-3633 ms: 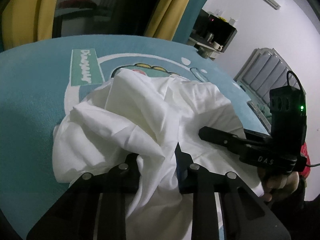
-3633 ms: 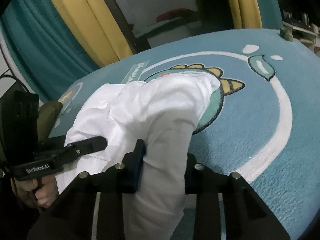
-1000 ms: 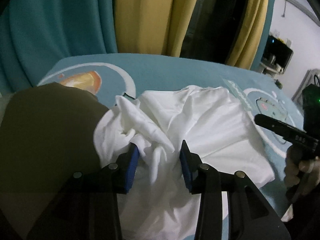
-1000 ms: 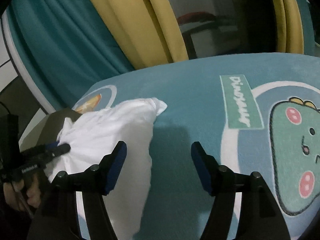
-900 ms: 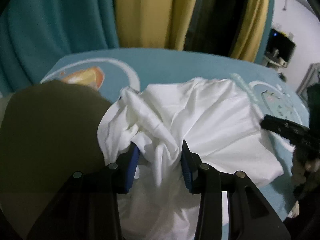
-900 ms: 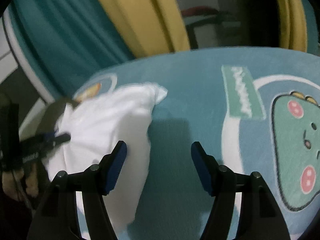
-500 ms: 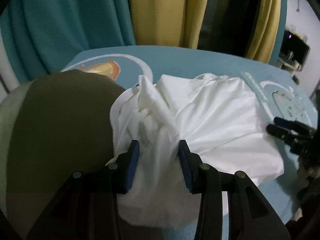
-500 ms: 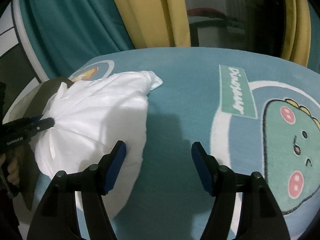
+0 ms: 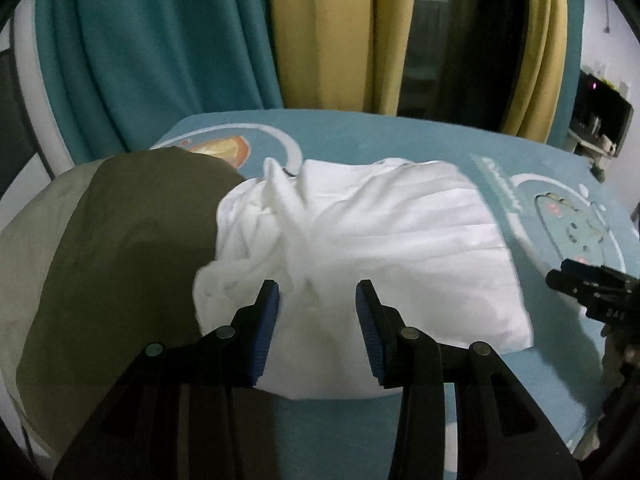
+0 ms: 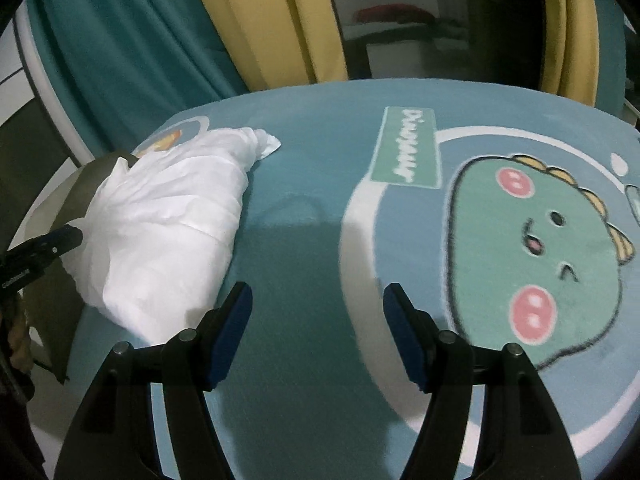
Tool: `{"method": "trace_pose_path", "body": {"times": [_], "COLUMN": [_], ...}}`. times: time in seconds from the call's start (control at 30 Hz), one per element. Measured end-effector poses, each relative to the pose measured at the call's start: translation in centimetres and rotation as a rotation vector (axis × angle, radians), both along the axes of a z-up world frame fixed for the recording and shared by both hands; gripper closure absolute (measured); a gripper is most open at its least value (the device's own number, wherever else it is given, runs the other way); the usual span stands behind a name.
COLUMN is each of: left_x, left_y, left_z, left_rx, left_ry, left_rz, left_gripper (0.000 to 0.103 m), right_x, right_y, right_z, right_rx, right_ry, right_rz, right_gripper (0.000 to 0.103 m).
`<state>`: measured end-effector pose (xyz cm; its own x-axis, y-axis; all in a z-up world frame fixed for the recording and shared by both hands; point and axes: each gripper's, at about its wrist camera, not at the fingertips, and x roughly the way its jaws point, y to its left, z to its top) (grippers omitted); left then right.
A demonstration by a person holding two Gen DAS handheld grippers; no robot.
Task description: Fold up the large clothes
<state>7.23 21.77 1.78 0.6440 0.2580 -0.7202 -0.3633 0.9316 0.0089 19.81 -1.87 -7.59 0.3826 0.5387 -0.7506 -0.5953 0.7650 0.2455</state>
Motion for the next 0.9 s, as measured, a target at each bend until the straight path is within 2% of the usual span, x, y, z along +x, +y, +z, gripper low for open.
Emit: {"method": "trace_pose_path", "body": {"times": [0.3, 0.57, 0.9], "left_x": [-1.8, -3.3, -5.6], "left_y": [-4.6, -9.4, -14.1], "left_z": [0.7, 1.0, 2.1], "left_rx": [-0.058, -0.052, -0.057], "left_ry": [-0.068, -0.081, -0.153], "left_rz": [-0.003, -0.039, -0.048], "left_gripper": [0.060, 0.060, 0.060], "right_x": [-1.7, -3.3, -4.6], "right_y": [-4.8, -9.6, -14.1], "right_z": [1.0, 1.7, 3.6], "right_rx": [0.021, 0.033, 0.039], "right_ry": [-0.016, -0.030, -0.067], "right_rz": [-0.023, -0.045, -0.047], "right_gripper": [0.035, 0.035, 0.035]}}
